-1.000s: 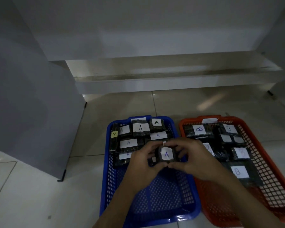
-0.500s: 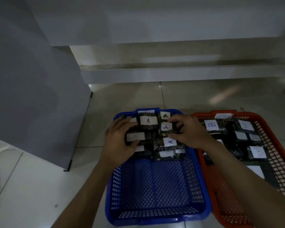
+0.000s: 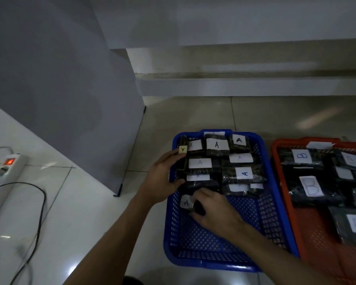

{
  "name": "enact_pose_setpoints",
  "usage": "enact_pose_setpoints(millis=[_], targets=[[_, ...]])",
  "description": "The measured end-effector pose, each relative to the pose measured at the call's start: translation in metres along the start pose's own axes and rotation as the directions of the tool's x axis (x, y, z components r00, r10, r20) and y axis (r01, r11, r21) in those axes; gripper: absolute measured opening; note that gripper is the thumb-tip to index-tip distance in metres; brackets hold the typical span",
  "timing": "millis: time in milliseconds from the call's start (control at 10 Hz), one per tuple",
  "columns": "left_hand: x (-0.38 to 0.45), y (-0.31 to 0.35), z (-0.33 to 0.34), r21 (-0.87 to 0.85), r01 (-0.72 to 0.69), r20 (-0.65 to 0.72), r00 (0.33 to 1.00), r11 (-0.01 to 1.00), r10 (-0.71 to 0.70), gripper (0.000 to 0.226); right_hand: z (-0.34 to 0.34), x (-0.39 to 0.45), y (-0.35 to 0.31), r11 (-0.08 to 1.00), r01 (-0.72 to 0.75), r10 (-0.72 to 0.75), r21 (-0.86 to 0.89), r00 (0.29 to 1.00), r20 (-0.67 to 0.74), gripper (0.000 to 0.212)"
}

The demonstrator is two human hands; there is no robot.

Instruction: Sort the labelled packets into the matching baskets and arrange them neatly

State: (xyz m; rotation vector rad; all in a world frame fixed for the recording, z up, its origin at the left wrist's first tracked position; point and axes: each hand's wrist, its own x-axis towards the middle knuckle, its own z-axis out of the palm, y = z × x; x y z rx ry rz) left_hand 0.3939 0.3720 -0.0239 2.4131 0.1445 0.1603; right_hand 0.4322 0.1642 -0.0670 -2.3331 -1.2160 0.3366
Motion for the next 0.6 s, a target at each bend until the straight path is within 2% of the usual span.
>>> enact_pose_setpoints(millis=[100,200,300,500,600], targets=[[0.001,-0.001,0.001,-0.018,-0.014,-0.009,1.000,1.000,0.014,0.075,0.014,0.002,0.004,0.977,0.135,-0.142,-0.168,0.989,-0.031,0.033],[0.001,-0.003,0.002,-0.021,-0.021,-0.018,1.000,1.000,0.020,0.077,0.017,0.003,0.008,0.940,0.199,-0.226,-0.278,0.972,-0.067,0.021],[0.000,-0.004,0.003,0.001,-0.040,-0.037,0.999,0.999,0.040,0.078,0.019,0.008,0.009,0.919,0.191,-0.232,-0.346,0.969,-0.083,0.023],[0.001,-0.003,0.006,-0.011,-0.085,-0.034,0.996,0.996,0.085,0.081,0.012,0.013,0.000,0.946,0.146,-0.172,-0.289,0.983,-0.065,0.030],[0.000,0.006,0.003,0.034,-0.034,0.019,0.999,0.999,0.033,0.082,0.001,0.004,-0.002,0.961,0.131,-0.156,-0.244,0.984,-0.087,0.033]])
